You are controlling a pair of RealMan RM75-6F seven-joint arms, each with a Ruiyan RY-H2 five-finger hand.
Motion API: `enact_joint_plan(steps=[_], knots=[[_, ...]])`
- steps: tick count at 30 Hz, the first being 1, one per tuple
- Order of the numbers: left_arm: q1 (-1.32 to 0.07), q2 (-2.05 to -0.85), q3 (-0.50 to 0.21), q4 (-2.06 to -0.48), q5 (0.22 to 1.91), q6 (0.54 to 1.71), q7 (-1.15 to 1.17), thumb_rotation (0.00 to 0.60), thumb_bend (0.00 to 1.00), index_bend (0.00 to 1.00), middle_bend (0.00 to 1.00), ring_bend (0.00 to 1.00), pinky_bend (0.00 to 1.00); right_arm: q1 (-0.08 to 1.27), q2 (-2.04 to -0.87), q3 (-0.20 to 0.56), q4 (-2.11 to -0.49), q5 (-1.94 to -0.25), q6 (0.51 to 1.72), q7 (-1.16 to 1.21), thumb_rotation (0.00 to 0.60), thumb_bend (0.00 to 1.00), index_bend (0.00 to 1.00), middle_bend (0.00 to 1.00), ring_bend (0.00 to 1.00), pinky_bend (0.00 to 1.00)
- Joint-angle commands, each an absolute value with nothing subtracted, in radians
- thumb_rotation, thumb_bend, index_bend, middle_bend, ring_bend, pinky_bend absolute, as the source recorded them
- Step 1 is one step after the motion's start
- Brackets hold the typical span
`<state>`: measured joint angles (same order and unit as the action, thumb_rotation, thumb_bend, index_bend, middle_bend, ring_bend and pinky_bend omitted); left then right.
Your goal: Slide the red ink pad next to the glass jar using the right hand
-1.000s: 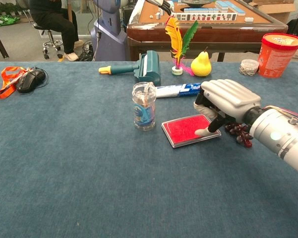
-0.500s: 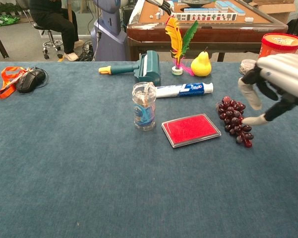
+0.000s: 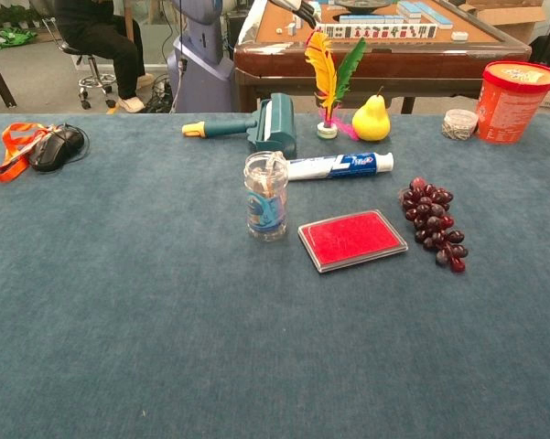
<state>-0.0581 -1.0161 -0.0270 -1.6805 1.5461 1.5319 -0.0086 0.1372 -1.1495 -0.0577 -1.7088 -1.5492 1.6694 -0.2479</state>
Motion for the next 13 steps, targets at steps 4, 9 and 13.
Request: enact_joint_plan(steps=[4,9,13], knots=[[-0.05,-1.02,-0.039,-1.692,1.529,1.55,0.012,0.6,0.4,0.4,0.54,0.42,0.52,0.081,-1.128,-0.043,-1.693,-1.503,1.686,-0.159,0.6,0.0,0.6,0.45,0.43,0.51],[-0.054,-1.027,-0.05,-1.691,1.514,1.547,0.015,0.6,0.4,0.41,0.54,0.43,0.53,0.071,-1.113,-0.022,-1.689,-1.5,1.679,-0.145,0.6,0.0,0.6,0.44,0.43,0.51],[-0.062,-1.035,-0.05,-1.688,1.511,1.533,0.027,0.6,0.4,0.41,0.54,0.44,0.55,0.073,-1.106,-0.011,-1.69,-1.483,1.644,-0.136,0.6,0.0,0.6,0.44,0.43,0.51]])
